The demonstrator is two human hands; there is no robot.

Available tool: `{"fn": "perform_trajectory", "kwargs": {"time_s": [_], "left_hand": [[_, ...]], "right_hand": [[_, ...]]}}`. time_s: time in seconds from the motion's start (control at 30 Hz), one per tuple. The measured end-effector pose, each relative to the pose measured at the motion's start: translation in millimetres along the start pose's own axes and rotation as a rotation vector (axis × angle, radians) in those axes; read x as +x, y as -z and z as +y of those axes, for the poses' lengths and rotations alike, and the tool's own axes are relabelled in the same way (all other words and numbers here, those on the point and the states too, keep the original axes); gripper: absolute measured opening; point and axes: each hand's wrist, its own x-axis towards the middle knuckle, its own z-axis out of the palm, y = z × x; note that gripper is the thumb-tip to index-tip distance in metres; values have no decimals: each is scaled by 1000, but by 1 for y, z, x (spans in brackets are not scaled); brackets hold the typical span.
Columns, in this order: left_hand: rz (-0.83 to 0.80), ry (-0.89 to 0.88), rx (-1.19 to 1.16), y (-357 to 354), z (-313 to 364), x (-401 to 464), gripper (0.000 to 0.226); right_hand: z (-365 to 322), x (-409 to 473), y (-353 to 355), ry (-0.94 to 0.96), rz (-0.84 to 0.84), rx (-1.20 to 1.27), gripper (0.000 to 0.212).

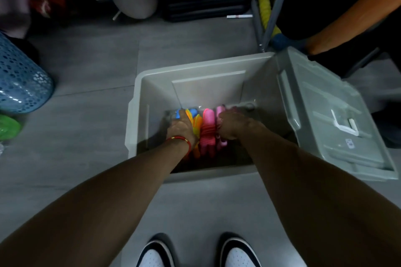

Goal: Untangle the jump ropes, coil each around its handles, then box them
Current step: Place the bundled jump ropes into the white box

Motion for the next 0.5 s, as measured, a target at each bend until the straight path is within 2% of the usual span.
{"fn": "perform_trajectory", "kwargs": {"time_s": [0.07,0.17,0.2,0.27,0.33,0.43,0.5], "left_hand": [[6,-2,-69,1,-3,0,57],[8,8,-218,11,-4,0,55],[-6,17,-234,15,-3,0,50],[-16,-17,-185,27,3,-4,40],[-18,-114,-122,38,14,-19,33],[-82,-344,-34,49,25,-60,15],[-172,-486,52,44,22,-91,29]], "right_hand": [[3,1,2,23,50,40,63],[8,-12,8,87,-22,76,83],[10,-15,8,91,-30,118,84],[2,-31,15,87,5,245,73],[-14,-60,23,148,169,418,50],[-30,-132,24,277,568,603,31],[-23,-192,9,281,722,706,25]]}}
